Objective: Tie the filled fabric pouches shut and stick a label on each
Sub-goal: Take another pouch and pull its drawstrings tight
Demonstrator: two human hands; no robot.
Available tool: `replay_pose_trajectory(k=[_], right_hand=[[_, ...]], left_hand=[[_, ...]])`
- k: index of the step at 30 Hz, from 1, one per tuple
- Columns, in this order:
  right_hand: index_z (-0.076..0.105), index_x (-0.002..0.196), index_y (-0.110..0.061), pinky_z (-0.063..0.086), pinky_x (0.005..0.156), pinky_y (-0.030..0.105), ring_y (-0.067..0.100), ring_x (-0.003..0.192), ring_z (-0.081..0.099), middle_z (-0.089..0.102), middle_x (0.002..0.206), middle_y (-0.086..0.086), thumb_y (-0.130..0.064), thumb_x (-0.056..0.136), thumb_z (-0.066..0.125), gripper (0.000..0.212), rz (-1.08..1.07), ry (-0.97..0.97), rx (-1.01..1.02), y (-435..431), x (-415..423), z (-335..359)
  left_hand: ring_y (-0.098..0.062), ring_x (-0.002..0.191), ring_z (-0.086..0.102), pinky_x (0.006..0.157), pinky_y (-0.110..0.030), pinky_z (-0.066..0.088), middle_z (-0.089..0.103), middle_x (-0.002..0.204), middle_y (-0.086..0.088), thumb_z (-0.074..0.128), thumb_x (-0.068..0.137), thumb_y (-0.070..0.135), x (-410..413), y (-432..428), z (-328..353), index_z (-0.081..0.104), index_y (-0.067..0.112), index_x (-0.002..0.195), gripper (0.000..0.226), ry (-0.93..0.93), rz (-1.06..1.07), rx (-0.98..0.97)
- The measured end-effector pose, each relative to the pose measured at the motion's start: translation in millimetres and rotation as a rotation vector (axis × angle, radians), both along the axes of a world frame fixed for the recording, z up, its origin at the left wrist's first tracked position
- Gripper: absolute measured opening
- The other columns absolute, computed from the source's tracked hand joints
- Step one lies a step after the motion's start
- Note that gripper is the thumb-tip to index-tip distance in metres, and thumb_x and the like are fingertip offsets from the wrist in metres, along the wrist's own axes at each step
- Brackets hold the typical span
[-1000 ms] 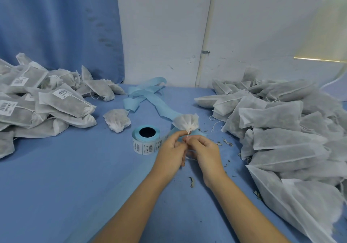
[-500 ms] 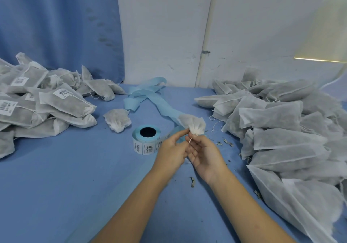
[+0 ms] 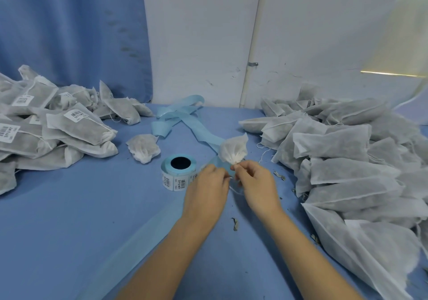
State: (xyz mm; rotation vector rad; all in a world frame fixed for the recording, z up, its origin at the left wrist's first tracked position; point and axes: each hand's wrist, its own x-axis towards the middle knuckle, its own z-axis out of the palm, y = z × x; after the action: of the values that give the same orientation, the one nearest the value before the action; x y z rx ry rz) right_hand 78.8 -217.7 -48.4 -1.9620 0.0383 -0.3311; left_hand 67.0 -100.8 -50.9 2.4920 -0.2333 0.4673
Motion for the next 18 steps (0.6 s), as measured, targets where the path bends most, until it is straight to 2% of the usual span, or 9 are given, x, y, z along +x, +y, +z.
replay_pose_trajectory(k=[3, 6, 8, 10, 13, 16, 18], right_hand=[[0.053, 0.082, -0.014, 0.043, 0.07, 0.039, 0.022, 0.072, 0.055, 0.057, 0.072, -0.001, -0.023, 0.098, 0.045, 0.02, -0.022, -0.083, -0.22, -0.3, -2.5, -1.3], [0.04, 0.077, -0.02, 0.033, 0.06, 0.035, 0.017, 0.069, 0.045, 0.048, 0.074, -0.005, -0.023, 0.098, 0.037, 0.022, -0.044, -0.139, -0.396, 0.3, -4.8, -0.8], [0.041, 0.082, -0.019, 0.032, 0.06, 0.035, 0.018, 0.072, 0.046, 0.048, 0.079, -0.005, -0.025, 0.1, 0.034, 0.02, -0.054, -0.135, -0.528, 0.0, -5.2, 0.0], [0.046, 0.089, -0.017, 0.035, 0.064, 0.036, 0.019, 0.079, 0.049, 0.052, 0.086, -0.004, -0.028, 0.102, 0.033, 0.022, -0.058, -0.128, -0.647, 0.5, -6.4, 0.6], [0.051, 0.095, -0.017, 0.033, 0.064, 0.033, 0.017, 0.087, 0.049, 0.056, 0.091, -0.006, -0.029, 0.103, 0.033, 0.024, -0.094, -0.16, -0.768, 1.9, -8.4, 1.7], [0.057, 0.101, -0.018, 0.033, 0.063, 0.031, 0.016, 0.096, 0.048, 0.062, 0.097, -0.008, -0.023, 0.099, 0.039, 0.019, -0.117, -0.199, -0.82, 1.8, -10.4, 2.0], [0.06, 0.113, -0.02, 0.032, 0.063, 0.029, 0.017, 0.105, 0.05, 0.065, 0.107, -0.009, -0.017, 0.095, 0.043, 0.025, -0.089, -0.216, -0.804, 2.0, -11.7, 1.1]], left_hand=[[-0.016, 0.1, 0.052, 0.078, -0.03, 0.044, 0.055, 0.104, 0.0, 0.039, 0.101, 0.03, -0.7, 3.4, 4.9, 0.063, 0.015, 0.104, 0.028, -0.039, 0.024, 0.077], [-0.015, 0.098, 0.051, 0.073, -0.028, 0.042, 0.053, 0.104, 0.001, 0.039, 0.101, 0.032, -1.4, 4.7, 8.5, 0.062, 0.016, 0.103, 0.028, -0.072, 0.048, 0.111], [-0.015, 0.097, 0.052, 0.07, -0.029, 0.042, 0.051, 0.108, 0.003, 0.042, 0.1, 0.03, -2.6, 3.7, 9.3, 0.063, 0.015, 0.101, 0.027, -0.091, 0.031, 0.068], [-0.017, 0.098, 0.054, 0.069, -0.031, 0.043, 0.049, 0.124, 0.005, 0.046, 0.099, 0.027, -3.2, 1.8, 8.3, 0.065, 0.013, 0.098, 0.024, -0.11, -0.033, 0.017], [-0.018, 0.101, 0.057, 0.07, -0.032, 0.044, 0.033, 0.15, 0.017, 0.047, 0.098, 0.022, -2.0, 1.5, 5.2, 0.062, 0.011, 0.095, 0.019, -0.11, -0.114, -0.007], [-0.012, 0.101, 0.057, 0.075, -0.035, 0.046, 0.019, 0.148, 0.034, 0.048, 0.097, 0.017, 0.0, 4.0, 0.9, 0.064, 0.011, 0.099, 0.017, -0.148, -0.181, -0.067], [-0.01, 0.102, 0.058, 0.078, -0.032, 0.047, 0.027, 0.143, 0.039, 0.048, 0.097, 0.014, -0.3, 5.7, 1.3, 0.064, 0.018, 0.113, 0.023, -0.174, -0.203, -0.114]])
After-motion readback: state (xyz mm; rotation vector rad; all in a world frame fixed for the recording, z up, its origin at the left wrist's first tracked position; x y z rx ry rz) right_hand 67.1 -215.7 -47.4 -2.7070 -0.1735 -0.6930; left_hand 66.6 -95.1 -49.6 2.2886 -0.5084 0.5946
